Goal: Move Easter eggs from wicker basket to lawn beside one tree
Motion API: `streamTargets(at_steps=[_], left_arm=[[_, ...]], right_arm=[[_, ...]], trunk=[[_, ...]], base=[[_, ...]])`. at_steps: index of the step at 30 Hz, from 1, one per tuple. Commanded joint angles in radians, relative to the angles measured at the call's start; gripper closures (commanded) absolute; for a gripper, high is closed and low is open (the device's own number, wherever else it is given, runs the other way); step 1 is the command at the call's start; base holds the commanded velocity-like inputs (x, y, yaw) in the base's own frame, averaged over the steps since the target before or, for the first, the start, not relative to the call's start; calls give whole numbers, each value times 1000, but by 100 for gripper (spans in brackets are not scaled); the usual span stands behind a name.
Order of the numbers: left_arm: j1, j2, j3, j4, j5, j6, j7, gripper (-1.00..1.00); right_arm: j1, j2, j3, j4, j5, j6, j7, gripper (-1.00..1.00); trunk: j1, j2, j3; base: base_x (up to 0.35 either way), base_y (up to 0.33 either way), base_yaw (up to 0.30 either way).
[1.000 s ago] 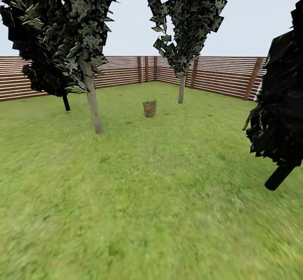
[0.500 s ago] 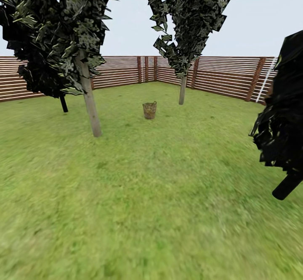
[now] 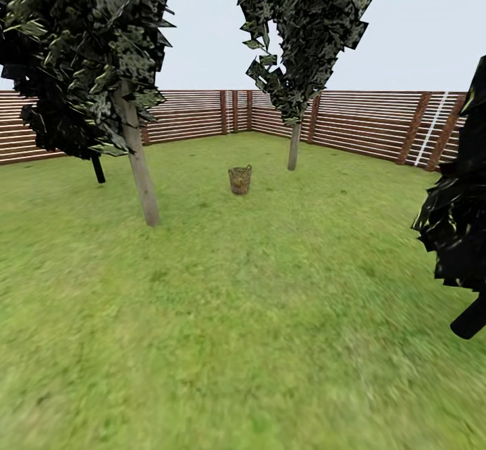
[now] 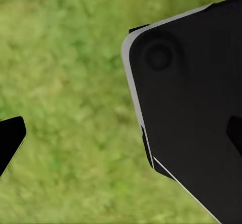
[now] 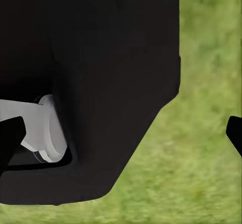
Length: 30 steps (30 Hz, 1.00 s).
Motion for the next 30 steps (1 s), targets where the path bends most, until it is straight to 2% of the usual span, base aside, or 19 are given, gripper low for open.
streamTargets(at_steps=[1,30], left_arm=[[0,0,-8,0,-6,-3,7,-100],[0,0,-8,0,-6,-1,7,-100]], right_arm=[[0,0,-7,2,-4,-6,0,-100],[0,0,-7,0,-3,-6,0,-100]], trunk=[[1,-1,-1],[1,-1,-1]], base=[[340,0,0],[340,0,0]])
